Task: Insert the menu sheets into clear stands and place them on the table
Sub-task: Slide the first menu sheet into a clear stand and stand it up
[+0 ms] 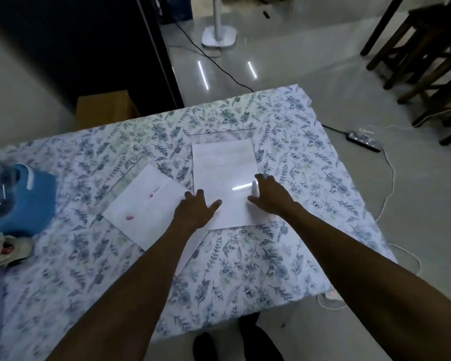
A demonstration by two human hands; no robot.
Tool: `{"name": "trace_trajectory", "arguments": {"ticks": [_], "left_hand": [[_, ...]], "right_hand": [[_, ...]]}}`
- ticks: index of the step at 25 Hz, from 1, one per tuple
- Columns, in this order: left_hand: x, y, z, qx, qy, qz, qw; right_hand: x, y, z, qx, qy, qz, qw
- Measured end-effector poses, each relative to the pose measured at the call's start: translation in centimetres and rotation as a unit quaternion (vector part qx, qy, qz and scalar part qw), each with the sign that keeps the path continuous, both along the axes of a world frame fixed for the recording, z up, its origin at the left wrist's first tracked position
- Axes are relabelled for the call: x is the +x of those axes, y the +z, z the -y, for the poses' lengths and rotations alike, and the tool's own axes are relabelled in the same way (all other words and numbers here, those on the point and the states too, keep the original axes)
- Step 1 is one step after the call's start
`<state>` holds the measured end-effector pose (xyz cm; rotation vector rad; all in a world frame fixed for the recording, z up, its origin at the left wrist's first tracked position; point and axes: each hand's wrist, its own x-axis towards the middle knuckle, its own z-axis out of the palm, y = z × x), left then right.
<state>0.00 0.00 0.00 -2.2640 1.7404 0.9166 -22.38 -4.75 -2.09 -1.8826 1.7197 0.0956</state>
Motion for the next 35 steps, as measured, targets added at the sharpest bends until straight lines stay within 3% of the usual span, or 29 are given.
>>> {"name": "trace_trajectory", "arguments": {"ticks": [4,8,13,17,19,22,26,29,35], "left_hand": [[-1.3,-0.7,1.0,-0.039,0.088,-0.034,0.995],[-1.0,-0.9,1.4,-0.035,0.155,-0.071,0.985],[0.2,-0.6,-0.4,-0.034,0.194,-0.119,0.973],[1.1,1.5,-2.9,-0.037,0.196,-0.173,0.965],[1.4,3.0,-4.4,-0.057,0.221,-0.224,0.948],[1.7,5.0,-6.2,-0.094,0.233,-0.288,0.924],[3.1,7.0,-7.6,-0.067,0.229,-0.373,0.897],[4.0,7.7,-7.5,-0.073,0.199,-0.382,0.899],[4.9,9.6,-1.8,-0.177,0.156,-0.362,0.902]], "right_hand": [[0.1,-0.7,0.5,-0.015,-0.063,-0.001,0.998],[-0.4,-0.6,1.2,0.012,-0.153,0.079,0.985],[-2.5,0.3,0.4,0.011,-0.159,0.166,0.973],[-4.6,3.1,-1.8,0.101,-0.229,0.311,0.917],[-5.6,5.0,-3.1,0.146,-0.214,0.356,0.898],[-6.3,7.7,-4.5,0.158,-0.22,0.359,0.893],[-6.3,9.6,-6.6,0.121,-0.255,0.398,0.873],[-6.1,10.1,-6.3,0.111,-0.25,0.406,0.872],[-5.2,13.0,1.0,0.051,-0.195,0.4,0.894]]}}
